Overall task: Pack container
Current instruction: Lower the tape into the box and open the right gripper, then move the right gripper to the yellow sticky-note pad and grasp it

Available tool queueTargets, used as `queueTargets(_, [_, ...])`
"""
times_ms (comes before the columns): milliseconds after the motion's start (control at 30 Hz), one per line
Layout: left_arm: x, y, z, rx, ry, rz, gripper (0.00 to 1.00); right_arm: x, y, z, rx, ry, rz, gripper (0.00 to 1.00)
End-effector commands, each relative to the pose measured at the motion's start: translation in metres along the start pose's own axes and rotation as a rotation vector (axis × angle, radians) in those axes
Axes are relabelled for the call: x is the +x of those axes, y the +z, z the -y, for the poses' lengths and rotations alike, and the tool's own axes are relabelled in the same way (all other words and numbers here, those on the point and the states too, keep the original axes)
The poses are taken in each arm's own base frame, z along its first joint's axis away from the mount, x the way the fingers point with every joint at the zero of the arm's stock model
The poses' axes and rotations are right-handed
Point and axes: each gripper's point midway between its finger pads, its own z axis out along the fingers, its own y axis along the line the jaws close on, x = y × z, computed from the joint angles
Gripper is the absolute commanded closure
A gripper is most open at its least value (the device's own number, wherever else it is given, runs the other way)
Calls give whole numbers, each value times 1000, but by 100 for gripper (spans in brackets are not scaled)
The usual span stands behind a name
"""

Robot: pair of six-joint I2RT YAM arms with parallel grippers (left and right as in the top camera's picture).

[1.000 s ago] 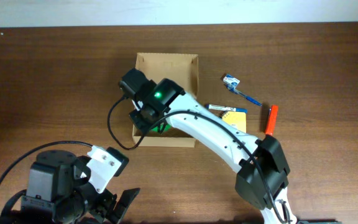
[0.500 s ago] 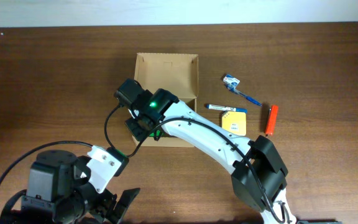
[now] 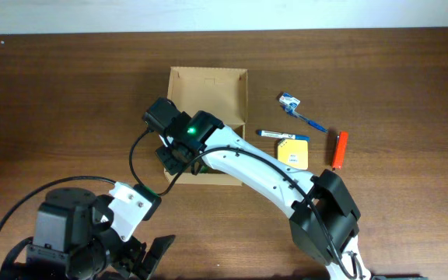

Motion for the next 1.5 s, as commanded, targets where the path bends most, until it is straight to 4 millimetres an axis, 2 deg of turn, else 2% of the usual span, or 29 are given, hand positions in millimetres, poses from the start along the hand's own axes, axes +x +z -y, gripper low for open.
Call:
queueTargets(0, [-3, -3, 3, 15, -6, 15, 0, 0, -3, 1, 3, 6, 1, 69])
queueTargets(67, [-3, -3, 3, 15, -6, 15, 1, -4, -16, 5, 5, -10, 14, 69])
queueTargets(167, [-3, -3, 3, 14, -6, 15, 0, -13, -47, 23, 46, 11, 48, 69])
queueTargets(367, [-3, -3, 3, 15, -6, 15, 0, -19, -105, 72, 93, 111, 114, 69])
queueTargets(533, [-3, -3, 3, 15, -6, 15, 1, -7, -138, 124, 139, 257, 123, 69])
queueTargets(667, [-3, -3, 3, 14, -6, 15, 1, 9, -151, 169, 191, 357, 94, 69])
queueTargets(767, [-3, -3, 3, 15, -6, 15, 0, 25, -154, 201, 223, 456, 61, 69])
queueTargets(900, [-3, -3, 3, 14, -6, 15, 1, 41, -158, 234, 252, 544, 39, 61])
queueTargets(1067, [-3, -3, 3, 15, -6, 15, 0, 66, -150, 266, 277, 629, -6, 49])
queueTargets(1267, [-3, -3, 3, 15, -6, 15, 0, 97, -111, 274, 280, 674, -83, 34])
queueTargets(1467, [-3, -3, 3, 14, -6, 15, 0, 125, -76, 272, 285, 770, -134, 31])
